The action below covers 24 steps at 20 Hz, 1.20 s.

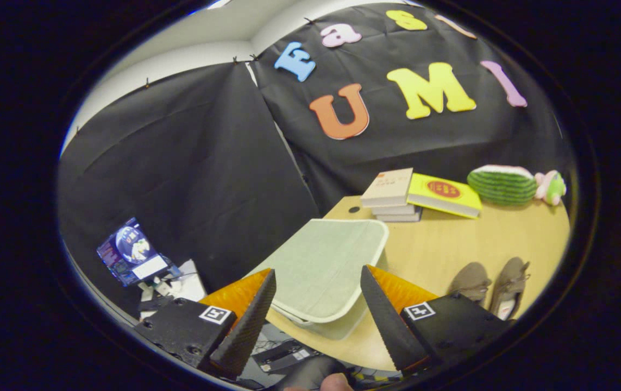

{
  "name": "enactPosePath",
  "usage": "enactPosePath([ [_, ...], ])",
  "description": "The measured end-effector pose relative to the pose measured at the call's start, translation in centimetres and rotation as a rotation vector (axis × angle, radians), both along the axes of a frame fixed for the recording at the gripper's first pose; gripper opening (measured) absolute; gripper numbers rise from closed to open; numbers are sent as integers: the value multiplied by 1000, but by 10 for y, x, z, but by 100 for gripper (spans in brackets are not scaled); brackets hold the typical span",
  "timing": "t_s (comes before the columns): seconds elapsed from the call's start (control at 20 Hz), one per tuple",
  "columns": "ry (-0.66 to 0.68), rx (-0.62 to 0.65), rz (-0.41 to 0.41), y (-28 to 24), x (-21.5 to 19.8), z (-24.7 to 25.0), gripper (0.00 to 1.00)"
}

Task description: Open the storage box then place both shoes into the box .Put the left shoe in first, then the right shoe, with the right side of both shoes facing outward in a uniform manner.

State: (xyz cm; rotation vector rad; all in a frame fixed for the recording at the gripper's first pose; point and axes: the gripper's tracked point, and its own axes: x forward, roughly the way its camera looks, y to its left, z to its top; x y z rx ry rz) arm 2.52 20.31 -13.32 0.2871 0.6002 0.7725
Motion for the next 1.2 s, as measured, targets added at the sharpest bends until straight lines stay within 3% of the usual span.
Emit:
enactPosePath([
  [0.35, 280, 60, -42, -1, 27, -65, 98],
  [0.5, 420, 159, -6, 8, 33, -82, 96],
  [0.6, 502, 241, -1, 13, 39, -89, 85],
  [0.8, 606, 357, 24, 22, 42, -93, 79],
  [1.0, 618, 391, 24, 31, 48, -88, 39],
  [1.1, 562, 353, 10, 33, 48, -80, 29],
  [1.15, 537, 329, -3, 31, 48, -79, 15],
  [1.2, 526, 304, -11, 30, 47, -79, 11],
])
